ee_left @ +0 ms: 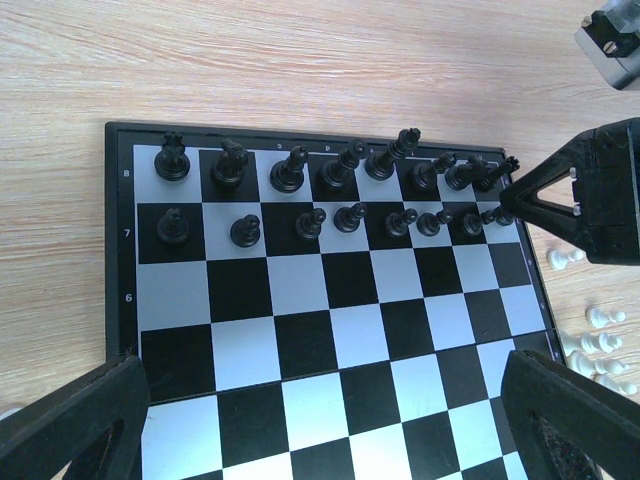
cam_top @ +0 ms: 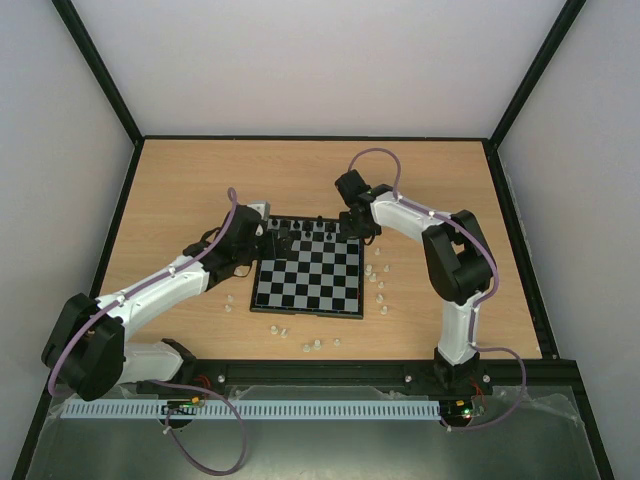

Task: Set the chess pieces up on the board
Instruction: Place the chess piece on the chessboard.

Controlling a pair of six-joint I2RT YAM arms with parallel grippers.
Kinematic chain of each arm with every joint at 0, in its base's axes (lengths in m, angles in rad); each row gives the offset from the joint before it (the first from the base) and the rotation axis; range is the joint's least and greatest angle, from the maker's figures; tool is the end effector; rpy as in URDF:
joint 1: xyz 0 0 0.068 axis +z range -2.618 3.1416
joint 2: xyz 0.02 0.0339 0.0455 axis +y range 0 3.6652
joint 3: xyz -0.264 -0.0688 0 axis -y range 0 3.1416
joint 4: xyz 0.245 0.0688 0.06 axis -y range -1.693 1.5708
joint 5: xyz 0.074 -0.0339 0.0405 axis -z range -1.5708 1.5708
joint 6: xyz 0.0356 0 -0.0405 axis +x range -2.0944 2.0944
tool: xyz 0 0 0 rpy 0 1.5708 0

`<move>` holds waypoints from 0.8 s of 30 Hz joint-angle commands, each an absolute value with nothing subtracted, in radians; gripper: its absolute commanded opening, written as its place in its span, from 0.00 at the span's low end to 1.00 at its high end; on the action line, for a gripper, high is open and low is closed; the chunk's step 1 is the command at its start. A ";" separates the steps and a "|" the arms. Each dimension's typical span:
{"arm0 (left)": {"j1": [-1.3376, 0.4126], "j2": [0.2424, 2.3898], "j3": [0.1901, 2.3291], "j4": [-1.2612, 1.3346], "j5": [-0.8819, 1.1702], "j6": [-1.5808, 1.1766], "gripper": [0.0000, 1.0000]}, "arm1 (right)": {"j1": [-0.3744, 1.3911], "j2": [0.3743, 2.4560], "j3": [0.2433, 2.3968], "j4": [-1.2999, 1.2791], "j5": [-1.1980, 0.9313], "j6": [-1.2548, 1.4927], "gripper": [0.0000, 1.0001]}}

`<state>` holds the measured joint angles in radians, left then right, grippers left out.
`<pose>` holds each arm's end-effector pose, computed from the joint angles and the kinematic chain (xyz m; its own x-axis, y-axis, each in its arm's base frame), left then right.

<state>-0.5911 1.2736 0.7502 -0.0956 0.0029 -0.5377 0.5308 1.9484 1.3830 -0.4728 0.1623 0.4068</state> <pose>0.2276 -0.1529 0.2318 -0.7002 -0.1469 -0.6987 0.2336 0.8776 -0.4186 0.3580 0.2035 0.1843 -0.8520 -0.0473 -0.5214 -0.0999 0.9923 0.0731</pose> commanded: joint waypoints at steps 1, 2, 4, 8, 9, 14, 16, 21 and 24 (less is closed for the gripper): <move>-0.596 1.269 0.741 -0.100 -0.008 -0.524 0.99 | 0.538 1.972 1.408 -0.508 0.146 0.396 0.04; -0.596 1.269 0.741 -0.100 -0.009 -0.525 0.99 | 0.538 1.975 1.408 -0.507 0.147 0.396 0.04; -0.596 1.269 0.741 -0.100 -0.009 -0.526 0.99 | 0.540 1.977 1.407 -0.505 0.144 0.396 0.05; -0.595 1.270 0.739 -0.100 -0.010 -0.526 0.99 | 0.540 1.976 1.405 -0.504 0.143 0.394 0.10; -0.595 1.271 0.740 -0.100 -0.011 -0.526 0.99 | 0.541 1.972 1.402 -0.506 0.143 0.394 0.12; -0.596 1.270 0.741 -0.101 -0.012 -0.526 0.99 | 0.544 1.930 1.382 -0.513 0.143 0.391 0.22; -0.596 1.270 0.742 -0.102 -0.015 -0.526 0.99 | 0.545 1.901 1.368 -0.519 0.145 0.391 0.27; -0.595 1.274 0.740 -0.104 -0.028 -0.525 0.99 | 0.546 1.764 1.284 -0.514 0.163 0.396 0.45; -0.595 1.269 0.736 -0.104 -0.033 -0.524 0.99 | 0.546 1.654 1.223 -0.514 0.177 0.403 0.64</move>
